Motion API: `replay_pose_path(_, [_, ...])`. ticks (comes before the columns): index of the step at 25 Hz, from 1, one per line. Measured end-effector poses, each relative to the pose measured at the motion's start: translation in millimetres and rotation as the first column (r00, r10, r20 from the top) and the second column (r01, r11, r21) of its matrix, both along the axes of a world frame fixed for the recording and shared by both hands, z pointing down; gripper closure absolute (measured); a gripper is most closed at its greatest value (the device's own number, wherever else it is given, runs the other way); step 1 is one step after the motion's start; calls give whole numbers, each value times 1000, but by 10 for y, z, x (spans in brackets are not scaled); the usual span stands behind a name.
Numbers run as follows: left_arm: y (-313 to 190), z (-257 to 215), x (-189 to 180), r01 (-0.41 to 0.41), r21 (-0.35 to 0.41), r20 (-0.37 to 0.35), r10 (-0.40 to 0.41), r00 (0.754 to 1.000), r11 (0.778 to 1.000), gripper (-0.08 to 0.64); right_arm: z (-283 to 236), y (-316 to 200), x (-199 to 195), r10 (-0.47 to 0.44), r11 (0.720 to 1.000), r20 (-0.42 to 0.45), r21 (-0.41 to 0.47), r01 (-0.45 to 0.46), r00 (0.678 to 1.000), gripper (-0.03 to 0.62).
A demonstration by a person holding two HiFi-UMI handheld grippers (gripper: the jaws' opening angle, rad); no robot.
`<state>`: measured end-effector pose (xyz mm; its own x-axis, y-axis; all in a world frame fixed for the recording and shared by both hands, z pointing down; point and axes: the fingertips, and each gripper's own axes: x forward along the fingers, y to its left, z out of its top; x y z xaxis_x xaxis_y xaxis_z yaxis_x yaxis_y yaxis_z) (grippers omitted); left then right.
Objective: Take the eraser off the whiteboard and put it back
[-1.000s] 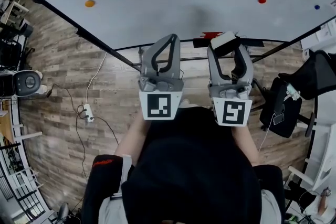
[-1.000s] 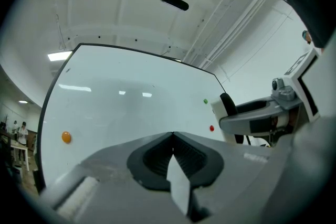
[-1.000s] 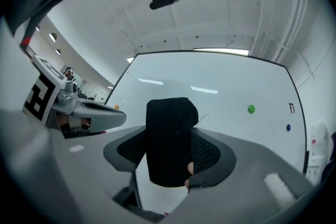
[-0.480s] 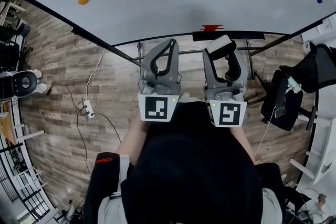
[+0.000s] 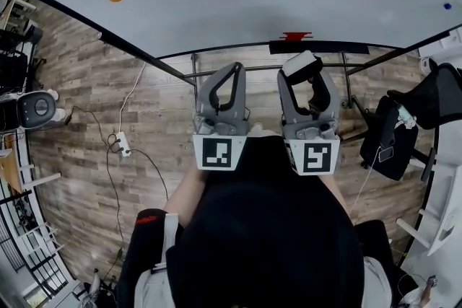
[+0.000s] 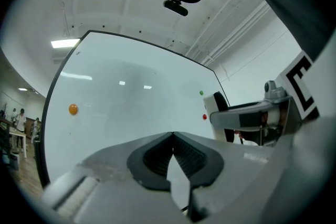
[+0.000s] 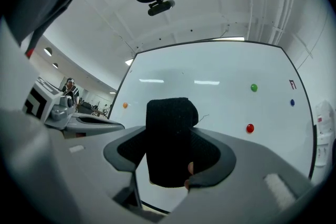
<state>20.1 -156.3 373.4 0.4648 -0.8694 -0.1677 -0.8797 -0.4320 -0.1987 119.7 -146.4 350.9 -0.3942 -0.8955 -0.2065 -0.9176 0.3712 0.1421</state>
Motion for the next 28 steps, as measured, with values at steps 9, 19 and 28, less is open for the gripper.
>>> replay_pose_path(9, [-49,52,4,3,-17,7,-3,1000,1000,558,66,-33,-45,-27,1000,-15,-16,27,1000,350])
replay_pose_path(19, [-80,52,102,-8,-17,-8,7,1000,1000,557,87,-70,31,-13,1000,-19,-21,12,1000,350])
replay_pose_path(28, [-212,-74,39,11,18,-20,-10,1000,1000,557,-93,-365,150,32,999,-34,41,-31,999,350])
